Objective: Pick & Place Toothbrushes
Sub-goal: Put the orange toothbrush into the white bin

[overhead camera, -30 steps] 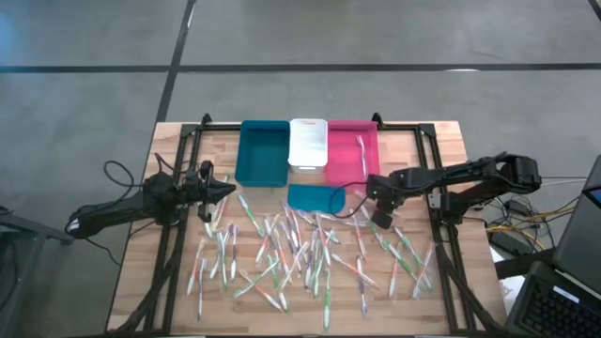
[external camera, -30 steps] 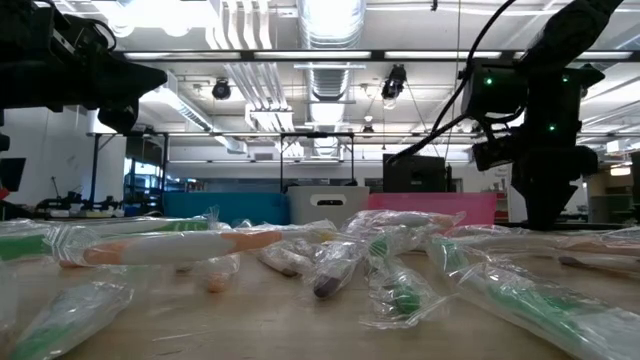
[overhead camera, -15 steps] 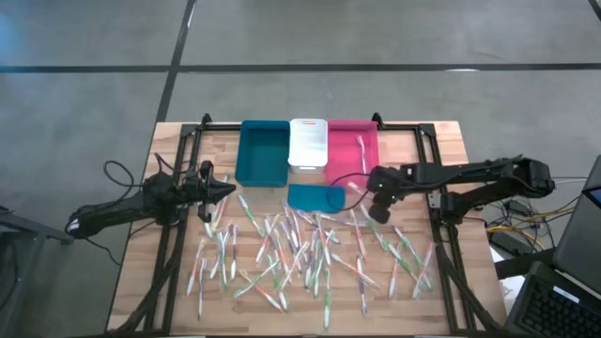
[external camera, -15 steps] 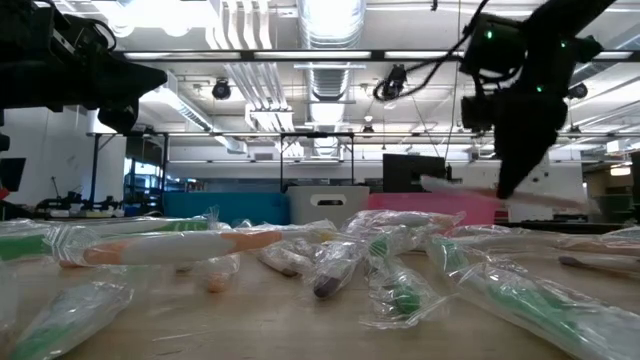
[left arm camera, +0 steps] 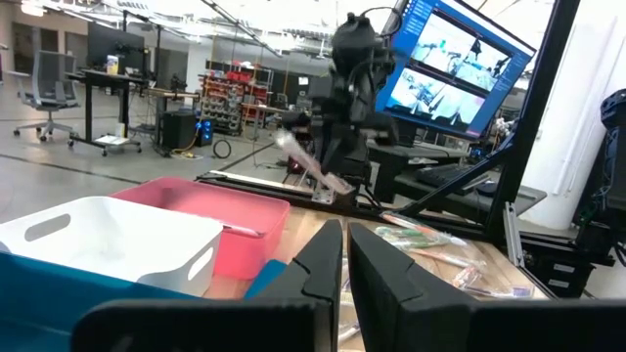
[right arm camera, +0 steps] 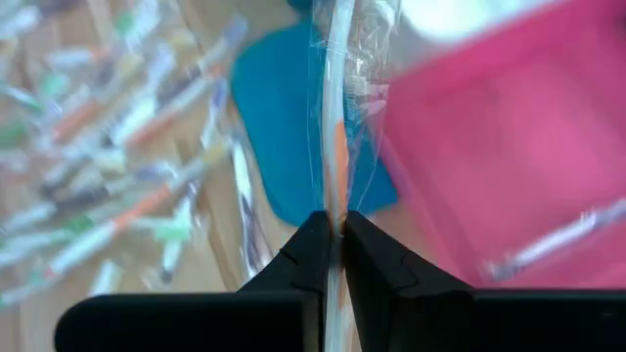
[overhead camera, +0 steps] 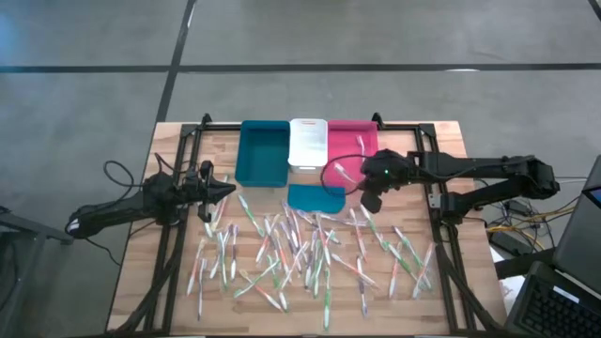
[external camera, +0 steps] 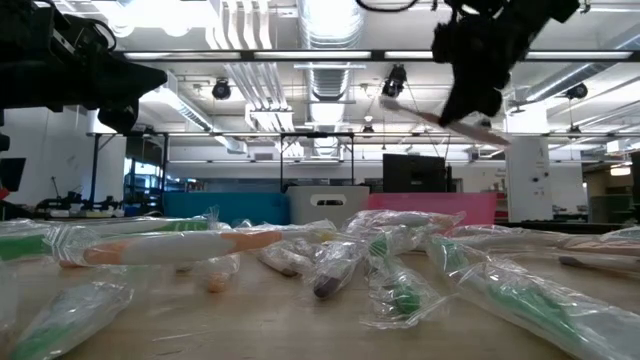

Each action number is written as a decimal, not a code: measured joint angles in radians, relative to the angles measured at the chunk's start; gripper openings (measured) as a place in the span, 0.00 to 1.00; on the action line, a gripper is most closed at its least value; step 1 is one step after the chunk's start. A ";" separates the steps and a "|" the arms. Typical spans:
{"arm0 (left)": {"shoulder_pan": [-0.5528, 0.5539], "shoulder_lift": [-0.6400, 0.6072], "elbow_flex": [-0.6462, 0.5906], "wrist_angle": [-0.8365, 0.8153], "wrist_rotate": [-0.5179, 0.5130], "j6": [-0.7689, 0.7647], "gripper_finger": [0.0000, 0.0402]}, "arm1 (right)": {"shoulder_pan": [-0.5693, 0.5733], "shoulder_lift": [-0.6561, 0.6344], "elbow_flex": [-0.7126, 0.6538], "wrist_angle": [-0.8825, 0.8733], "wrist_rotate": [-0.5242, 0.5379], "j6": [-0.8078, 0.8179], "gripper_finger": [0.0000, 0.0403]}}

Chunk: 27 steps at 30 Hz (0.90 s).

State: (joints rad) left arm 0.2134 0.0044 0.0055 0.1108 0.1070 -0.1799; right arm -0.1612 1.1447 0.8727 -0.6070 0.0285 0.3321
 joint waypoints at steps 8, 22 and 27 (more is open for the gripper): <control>0.000 0.000 0.000 0.000 0.000 0.000 0.06 | 0.000 0.081 0.163 0.018 0.009 -0.037 0.05; 0.000 0.000 0.000 0.000 0.000 0.000 0.06 | -0.021 0.394 0.532 -0.009 0.028 -0.108 0.06; 0.000 0.000 0.000 0.000 0.000 0.000 0.06 | -0.063 0.509 0.659 -0.042 0.028 -0.106 0.06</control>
State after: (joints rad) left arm 0.2136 0.0044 0.0055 0.1110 0.1071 -0.1799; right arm -0.2246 1.6540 1.5315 -0.6493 0.0563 0.2260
